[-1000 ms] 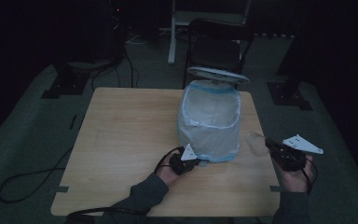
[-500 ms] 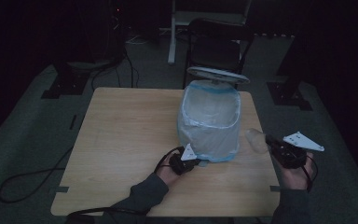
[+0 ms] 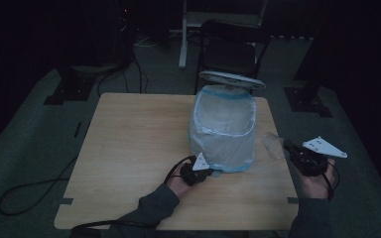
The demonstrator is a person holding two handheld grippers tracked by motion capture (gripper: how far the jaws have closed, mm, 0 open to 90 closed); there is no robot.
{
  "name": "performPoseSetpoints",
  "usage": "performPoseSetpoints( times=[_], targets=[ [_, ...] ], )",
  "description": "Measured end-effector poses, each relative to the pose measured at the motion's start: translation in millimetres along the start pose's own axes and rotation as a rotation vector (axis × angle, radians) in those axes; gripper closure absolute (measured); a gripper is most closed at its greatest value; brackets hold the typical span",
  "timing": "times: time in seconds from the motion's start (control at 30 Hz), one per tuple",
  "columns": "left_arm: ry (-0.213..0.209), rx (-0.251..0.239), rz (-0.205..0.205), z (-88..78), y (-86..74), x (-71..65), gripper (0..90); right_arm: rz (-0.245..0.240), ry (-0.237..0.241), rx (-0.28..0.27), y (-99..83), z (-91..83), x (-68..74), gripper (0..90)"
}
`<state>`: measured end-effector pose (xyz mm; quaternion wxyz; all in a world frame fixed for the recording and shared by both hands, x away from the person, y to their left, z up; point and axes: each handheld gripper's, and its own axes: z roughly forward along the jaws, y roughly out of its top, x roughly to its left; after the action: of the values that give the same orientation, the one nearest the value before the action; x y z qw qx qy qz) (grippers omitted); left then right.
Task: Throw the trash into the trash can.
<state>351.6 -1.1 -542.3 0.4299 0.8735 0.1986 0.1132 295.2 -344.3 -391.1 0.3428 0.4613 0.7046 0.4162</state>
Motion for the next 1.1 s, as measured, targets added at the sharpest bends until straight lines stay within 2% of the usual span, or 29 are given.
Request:
performPoseSetpoints(
  times=[0.33,1.1],
  targets=[
    [-0.001,-0.005,-0.005,0.3,-0.1,-0.1,90.0,-0.003,0.01,-0.026,11.9,-1.4,0.4,87.0],
    [-0.002,-0.004,-0.009,0.3,-0.1,0.0,90.0,-0.019,0.004,-0.051,26.6,-2.0,2.1,87.0]
  ],
)
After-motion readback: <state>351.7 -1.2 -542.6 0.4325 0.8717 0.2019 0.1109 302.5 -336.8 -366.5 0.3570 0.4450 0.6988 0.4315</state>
